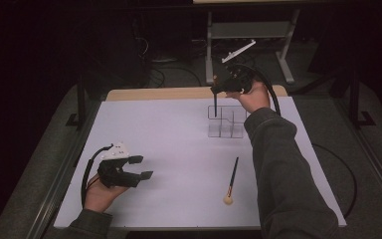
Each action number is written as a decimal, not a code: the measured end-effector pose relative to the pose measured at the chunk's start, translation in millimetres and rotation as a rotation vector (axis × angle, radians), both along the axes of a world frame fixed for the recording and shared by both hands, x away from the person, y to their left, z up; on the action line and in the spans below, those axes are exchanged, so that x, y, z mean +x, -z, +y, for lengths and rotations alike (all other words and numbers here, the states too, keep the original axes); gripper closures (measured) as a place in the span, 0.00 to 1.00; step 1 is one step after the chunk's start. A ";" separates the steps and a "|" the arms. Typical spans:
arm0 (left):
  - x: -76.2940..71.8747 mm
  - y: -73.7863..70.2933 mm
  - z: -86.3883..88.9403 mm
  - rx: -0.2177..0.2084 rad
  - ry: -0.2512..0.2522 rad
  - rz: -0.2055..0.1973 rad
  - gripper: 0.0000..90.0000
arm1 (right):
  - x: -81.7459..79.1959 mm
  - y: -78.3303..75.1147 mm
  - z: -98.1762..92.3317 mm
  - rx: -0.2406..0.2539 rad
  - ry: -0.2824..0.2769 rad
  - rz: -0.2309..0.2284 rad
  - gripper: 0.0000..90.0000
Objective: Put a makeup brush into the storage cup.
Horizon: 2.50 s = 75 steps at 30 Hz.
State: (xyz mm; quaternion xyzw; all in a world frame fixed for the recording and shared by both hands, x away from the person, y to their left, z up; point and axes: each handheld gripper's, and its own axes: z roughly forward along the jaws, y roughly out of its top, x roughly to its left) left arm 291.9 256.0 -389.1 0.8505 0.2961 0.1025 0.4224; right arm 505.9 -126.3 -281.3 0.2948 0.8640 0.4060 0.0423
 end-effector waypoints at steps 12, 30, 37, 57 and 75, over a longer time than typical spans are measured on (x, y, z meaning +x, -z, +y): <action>0.3 -0.3 0.6 0.003 0.003 0.002 0.35 | 1.2 9.9 -4.8 0.014 0.011 0.002 0.92; 0.4 -0.9 1.5 -0.005 -0.002 0.001 0.35 | 1.3 24.8 -4.8 0.020 0.017 0.010 0.92; 0.4 -1.3 2.1 -0.009 -0.004 -0.002 0.35 | 0.8 26.9 -3.7 0.018 0.020 0.012 0.92; 0.7 -0.9 0.9 -0.007 0.001 -0.001 0.35 | -3.5 41.2 -5.0 0.006 0.037 0.041 0.92; 0.7 -0.9 0.3 -0.010 -0.003 0.000 0.35 | -6.9 52.8 -4.1 -0.016 0.027 0.045 0.91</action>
